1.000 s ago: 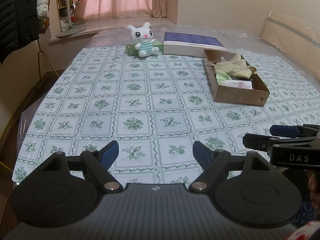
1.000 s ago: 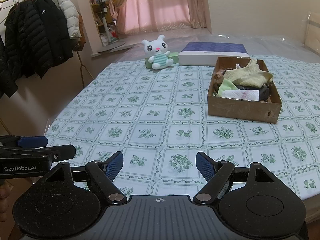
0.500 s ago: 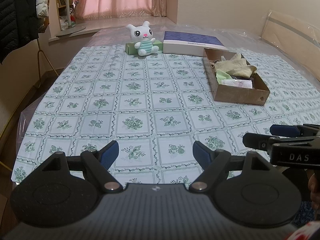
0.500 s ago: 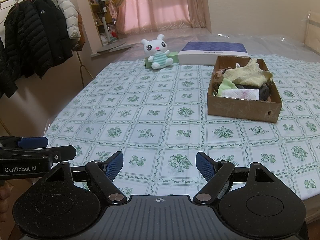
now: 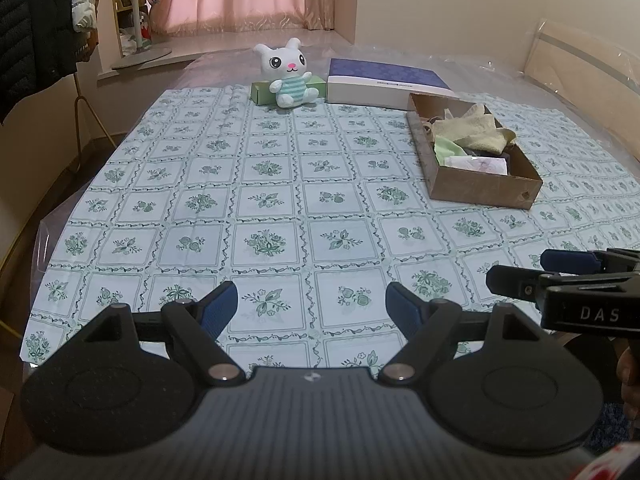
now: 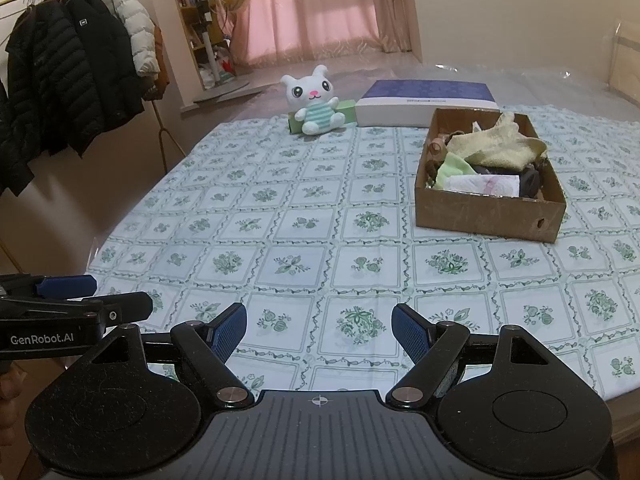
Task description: Organize soft objects
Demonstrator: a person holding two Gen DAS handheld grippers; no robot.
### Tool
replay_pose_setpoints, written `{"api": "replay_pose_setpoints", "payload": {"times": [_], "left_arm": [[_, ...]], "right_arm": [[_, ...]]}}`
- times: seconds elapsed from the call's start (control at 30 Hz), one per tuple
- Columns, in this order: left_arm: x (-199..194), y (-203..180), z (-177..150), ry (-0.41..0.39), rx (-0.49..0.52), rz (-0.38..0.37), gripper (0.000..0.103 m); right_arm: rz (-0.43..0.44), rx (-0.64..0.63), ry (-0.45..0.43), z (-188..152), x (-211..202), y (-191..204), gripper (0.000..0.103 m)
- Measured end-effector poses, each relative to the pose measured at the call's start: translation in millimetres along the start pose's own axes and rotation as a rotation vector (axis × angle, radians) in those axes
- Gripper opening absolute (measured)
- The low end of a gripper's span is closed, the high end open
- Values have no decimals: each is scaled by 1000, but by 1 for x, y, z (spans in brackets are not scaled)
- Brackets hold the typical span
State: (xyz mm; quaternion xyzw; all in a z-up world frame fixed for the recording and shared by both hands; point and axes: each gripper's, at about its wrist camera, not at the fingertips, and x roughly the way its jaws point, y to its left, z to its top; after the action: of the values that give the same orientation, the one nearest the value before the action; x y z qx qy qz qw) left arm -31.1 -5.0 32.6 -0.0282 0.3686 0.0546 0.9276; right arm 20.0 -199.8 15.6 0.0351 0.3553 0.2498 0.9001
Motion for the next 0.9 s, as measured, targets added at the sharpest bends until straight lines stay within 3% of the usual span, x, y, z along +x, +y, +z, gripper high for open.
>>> {"api": "replay_pose_setpoints", "payload": {"times": [0.9], "left_arm": [[16, 3, 3, 28, -4, -2, 80]], "right_arm": [[-2, 17, 29, 2, 13, -5, 79]]}}
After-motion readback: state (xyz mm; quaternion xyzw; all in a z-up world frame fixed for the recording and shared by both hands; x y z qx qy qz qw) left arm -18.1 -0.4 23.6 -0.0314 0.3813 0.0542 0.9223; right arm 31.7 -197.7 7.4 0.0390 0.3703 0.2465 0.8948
